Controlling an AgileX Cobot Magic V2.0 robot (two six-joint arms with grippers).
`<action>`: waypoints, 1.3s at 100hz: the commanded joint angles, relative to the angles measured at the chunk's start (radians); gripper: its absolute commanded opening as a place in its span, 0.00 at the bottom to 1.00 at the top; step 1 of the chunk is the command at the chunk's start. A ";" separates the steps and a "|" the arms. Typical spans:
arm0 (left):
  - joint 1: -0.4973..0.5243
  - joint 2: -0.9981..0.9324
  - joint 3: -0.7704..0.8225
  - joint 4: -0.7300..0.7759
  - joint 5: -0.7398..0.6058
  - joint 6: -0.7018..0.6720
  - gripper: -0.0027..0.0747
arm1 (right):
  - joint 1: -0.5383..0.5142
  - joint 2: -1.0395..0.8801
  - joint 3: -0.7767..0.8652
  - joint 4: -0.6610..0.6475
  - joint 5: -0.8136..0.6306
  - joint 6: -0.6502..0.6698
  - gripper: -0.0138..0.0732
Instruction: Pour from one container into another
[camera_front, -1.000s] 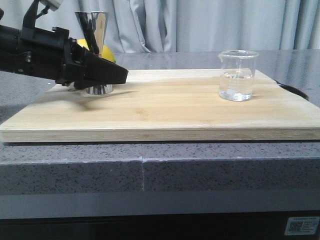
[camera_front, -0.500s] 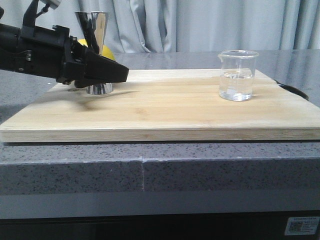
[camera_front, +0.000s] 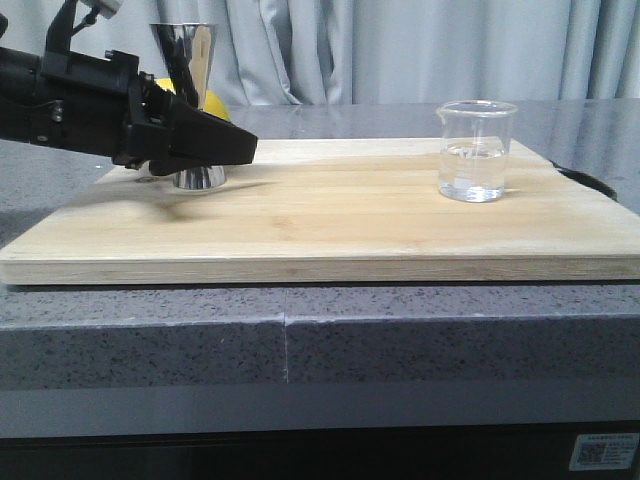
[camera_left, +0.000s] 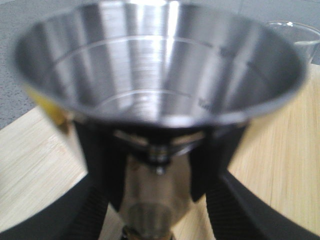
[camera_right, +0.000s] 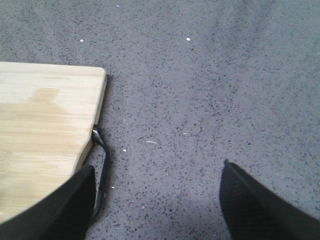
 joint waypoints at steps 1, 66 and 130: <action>-0.008 -0.043 -0.028 -0.077 0.068 -0.009 0.54 | -0.001 -0.015 -0.034 -0.011 -0.078 0.000 0.70; 0.013 -0.045 -0.028 -0.059 0.068 -0.024 0.53 | -0.001 -0.015 -0.034 -0.011 -0.071 0.000 0.70; 0.044 -0.048 -0.028 -0.045 0.171 -0.059 0.35 | -0.001 -0.015 -0.034 -0.011 -0.071 0.000 0.70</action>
